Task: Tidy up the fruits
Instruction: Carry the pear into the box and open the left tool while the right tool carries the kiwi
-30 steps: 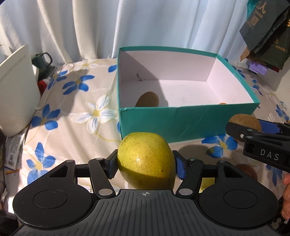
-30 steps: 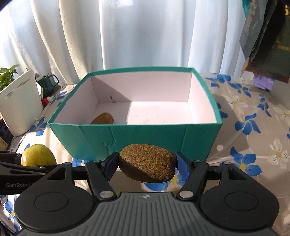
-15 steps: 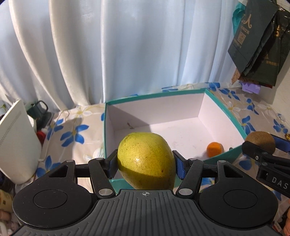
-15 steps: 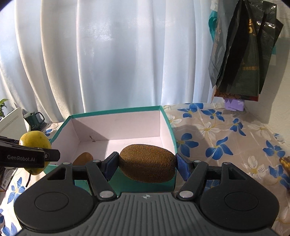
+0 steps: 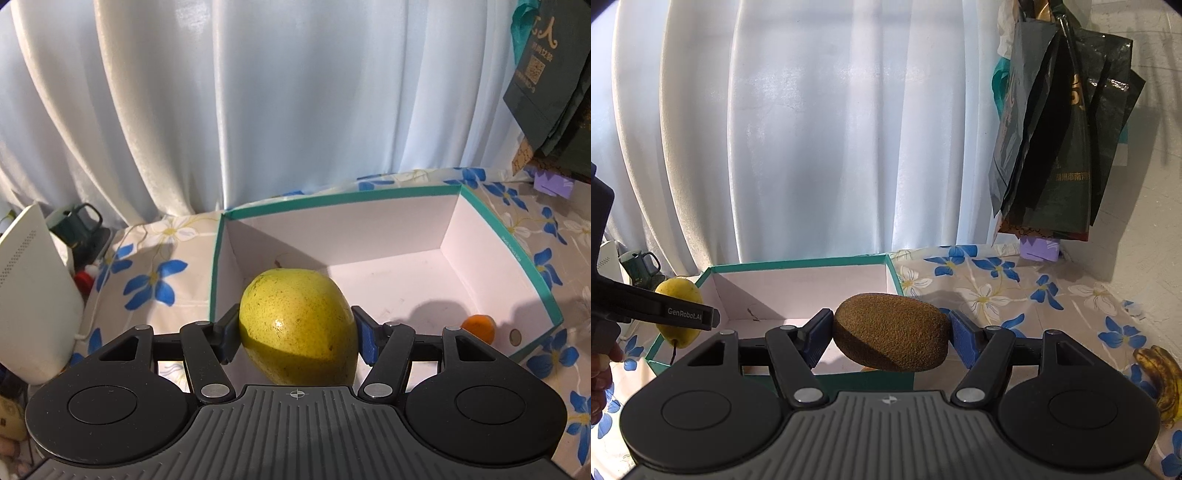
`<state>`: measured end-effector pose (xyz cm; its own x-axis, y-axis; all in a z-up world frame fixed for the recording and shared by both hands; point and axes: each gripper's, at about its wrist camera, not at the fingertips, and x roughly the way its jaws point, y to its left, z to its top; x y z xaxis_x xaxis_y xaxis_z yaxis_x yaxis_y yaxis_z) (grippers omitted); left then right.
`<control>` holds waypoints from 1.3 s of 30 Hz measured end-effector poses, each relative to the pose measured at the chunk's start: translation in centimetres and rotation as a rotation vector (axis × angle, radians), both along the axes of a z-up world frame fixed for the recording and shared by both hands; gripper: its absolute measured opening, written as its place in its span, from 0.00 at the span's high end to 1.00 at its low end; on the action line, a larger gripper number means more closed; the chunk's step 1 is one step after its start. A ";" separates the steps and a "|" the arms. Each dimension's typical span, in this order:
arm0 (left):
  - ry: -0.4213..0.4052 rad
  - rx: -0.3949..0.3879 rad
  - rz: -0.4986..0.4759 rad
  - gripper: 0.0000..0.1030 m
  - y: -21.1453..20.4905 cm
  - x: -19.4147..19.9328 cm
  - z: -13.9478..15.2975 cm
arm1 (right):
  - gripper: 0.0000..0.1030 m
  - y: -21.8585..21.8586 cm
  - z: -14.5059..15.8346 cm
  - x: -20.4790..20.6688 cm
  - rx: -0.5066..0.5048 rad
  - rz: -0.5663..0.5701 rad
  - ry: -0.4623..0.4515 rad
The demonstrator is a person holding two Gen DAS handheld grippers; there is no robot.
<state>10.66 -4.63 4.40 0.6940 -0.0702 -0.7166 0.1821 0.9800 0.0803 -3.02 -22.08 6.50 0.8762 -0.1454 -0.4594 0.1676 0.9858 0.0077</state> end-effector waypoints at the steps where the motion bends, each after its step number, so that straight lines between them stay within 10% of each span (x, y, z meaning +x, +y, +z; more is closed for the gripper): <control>1: 0.005 -0.001 0.000 0.37 -0.1 0.2 -0.3 | 0.34 -0.1 0.0 0.0 -0.001 -0.003 0.001; 39: 0.175 0.061 0.010 0.37 -2.2 3.5 -6.9 | 0.34 -0.8 -1.1 2.8 -0.019 0.024 0.035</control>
